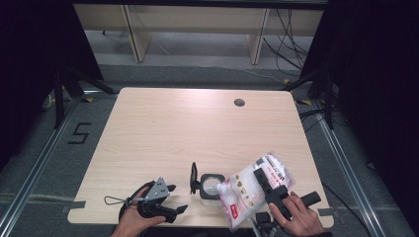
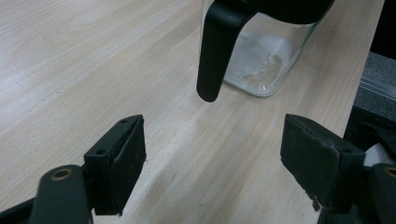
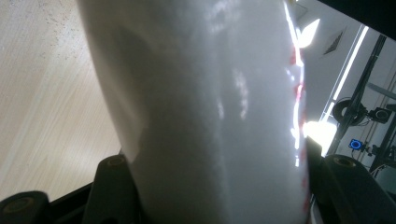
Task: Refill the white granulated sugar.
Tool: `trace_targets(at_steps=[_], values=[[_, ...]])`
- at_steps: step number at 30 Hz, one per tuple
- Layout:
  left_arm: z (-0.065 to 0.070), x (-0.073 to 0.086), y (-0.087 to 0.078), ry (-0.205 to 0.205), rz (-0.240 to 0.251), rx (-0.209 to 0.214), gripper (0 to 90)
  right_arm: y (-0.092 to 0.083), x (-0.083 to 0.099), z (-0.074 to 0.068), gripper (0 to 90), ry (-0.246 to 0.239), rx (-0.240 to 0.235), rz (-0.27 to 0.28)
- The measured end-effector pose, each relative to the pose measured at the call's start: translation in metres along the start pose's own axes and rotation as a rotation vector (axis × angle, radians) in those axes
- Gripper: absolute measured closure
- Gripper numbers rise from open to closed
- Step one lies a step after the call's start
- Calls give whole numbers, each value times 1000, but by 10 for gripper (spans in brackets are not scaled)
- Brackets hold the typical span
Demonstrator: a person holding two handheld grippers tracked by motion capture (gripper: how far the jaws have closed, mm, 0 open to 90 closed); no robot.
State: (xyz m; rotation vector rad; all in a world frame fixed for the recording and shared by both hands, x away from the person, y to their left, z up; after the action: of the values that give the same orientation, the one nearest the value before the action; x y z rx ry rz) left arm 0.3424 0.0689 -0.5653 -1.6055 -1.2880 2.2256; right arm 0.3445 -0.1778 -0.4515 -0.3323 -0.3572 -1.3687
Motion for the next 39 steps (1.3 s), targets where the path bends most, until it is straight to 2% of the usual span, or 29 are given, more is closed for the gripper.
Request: trace_targets(at_steps=[2,3,4,5,6,8,10,11,13,26,37,39], values=[[0,-1,0,-3,5,2,218,0,0,1,454,-8,3,5],[-1,0,0,8,2,-4,218,0,1,-1,453,10,-6,1],[-1,0,0,25,1,-4,218,0,0,1,454,-6,2,5],[-1,0,0,27,-1,-3,218,0,1,-2,454,14,-9,-3],[0,0,0,9,0,-2,218,0,1,-2,454,17,-5,-1],[0,0,0,5,3,-4,218,0,0,0,454,-5,2,9],[-2,-1,0,28,2,-5,217,0,0,0,454,-5,1,3],[0,0,0,2,0,0,217,0,1,-2,454,13,-7,-1],[0,0,0,6,1,-2,218,0,0,1,454,-6,3,7],[0,0,0,6,0,-2,217,-1,0,2,455,-13,5,4],[0,0,0,11,0,-3,217,-1,1,2,456,2,4,2],[0,0,0,3,2,-4,218,-1,0,3,456,2,18,11]])
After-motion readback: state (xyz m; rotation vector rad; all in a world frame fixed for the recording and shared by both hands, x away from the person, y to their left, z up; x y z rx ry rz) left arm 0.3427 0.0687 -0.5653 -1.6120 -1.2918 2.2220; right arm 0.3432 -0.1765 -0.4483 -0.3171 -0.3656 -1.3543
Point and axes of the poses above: each handheld gripper's, and its own axes: y roughly forward along the jaws, x roughly out of its underside, z roughly to its right, the point moved 10 cm from there along y, roughly forward along the jaws, and after that the axes turned 7 degrees about -z, right-handed, at the moved point
